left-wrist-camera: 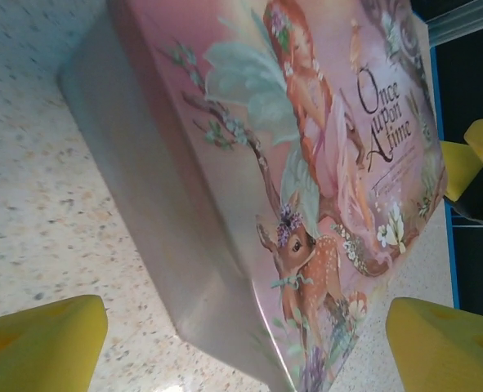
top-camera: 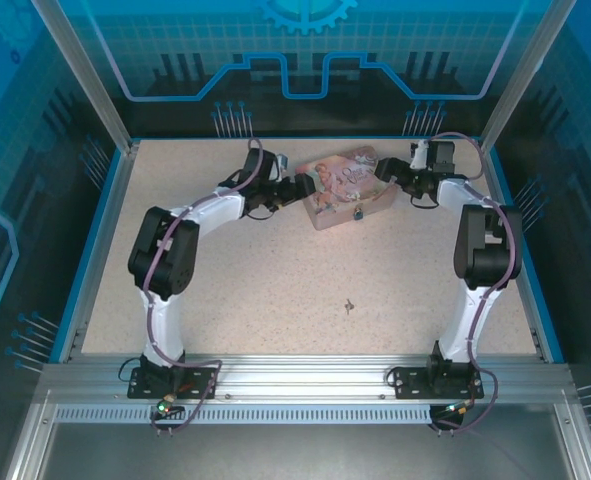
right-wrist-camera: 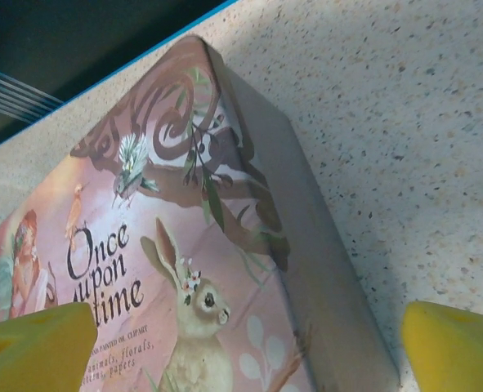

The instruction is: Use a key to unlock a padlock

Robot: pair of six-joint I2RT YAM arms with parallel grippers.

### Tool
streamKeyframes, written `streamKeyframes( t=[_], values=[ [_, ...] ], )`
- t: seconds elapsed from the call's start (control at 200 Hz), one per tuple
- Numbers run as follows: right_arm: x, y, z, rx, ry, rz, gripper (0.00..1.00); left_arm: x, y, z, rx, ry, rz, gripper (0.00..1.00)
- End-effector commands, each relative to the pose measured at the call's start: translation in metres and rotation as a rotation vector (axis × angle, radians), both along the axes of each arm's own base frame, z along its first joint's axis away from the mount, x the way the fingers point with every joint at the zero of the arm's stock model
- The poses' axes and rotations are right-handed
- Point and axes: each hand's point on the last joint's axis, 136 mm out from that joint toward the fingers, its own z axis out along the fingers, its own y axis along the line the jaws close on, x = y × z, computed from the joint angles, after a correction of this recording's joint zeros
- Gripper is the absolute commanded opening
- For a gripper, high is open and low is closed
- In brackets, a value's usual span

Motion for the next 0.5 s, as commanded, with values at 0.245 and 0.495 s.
streamKeyframes(
  t=[0.245,0.495],
  values=[
    [-0.017,0.008,-0.019,0.009,0.093,0.083,0.72,0.001,-0.027,-0.018,-0.056,0.065,-0.029,0.78],
    [-0.029,0.015,-0.024,-0.008,0.116,0.118,0.62,-0.002,-0.035,-0.031,-0.041,0.090,-0.033,0.66]
  ],
)
